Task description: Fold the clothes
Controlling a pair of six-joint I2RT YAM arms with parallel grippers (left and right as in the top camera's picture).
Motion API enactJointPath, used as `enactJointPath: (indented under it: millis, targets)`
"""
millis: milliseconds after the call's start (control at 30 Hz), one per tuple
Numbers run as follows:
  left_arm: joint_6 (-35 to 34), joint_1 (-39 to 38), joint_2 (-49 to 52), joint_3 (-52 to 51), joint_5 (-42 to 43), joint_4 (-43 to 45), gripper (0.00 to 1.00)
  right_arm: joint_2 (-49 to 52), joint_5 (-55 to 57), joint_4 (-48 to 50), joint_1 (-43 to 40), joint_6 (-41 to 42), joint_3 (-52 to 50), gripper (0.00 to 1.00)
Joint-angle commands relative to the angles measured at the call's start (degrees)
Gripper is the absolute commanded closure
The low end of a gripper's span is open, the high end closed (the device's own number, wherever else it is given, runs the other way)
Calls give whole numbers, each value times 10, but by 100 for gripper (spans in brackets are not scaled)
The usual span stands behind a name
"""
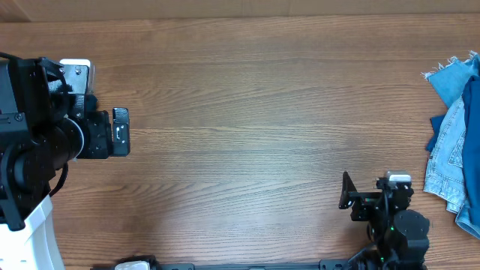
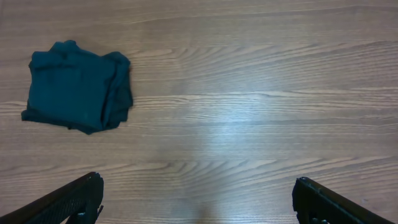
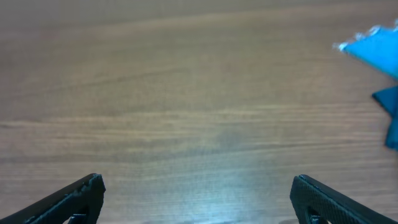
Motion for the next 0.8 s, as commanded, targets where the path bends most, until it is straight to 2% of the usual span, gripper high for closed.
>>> enactJointPath:
  millis: [0,400,767]
  targets:
    - [-12,-3,1,1,-2,-1,0,-7,-7,7,-4,-1,-19,0]
    - [-12,-3,1,1,-2,-1,0,-7,-6,31,-4,-1,-66,0]
    - [-12,-3,1,1,-2,-1,0,-7,-5,30,-4,-1,-66,0]
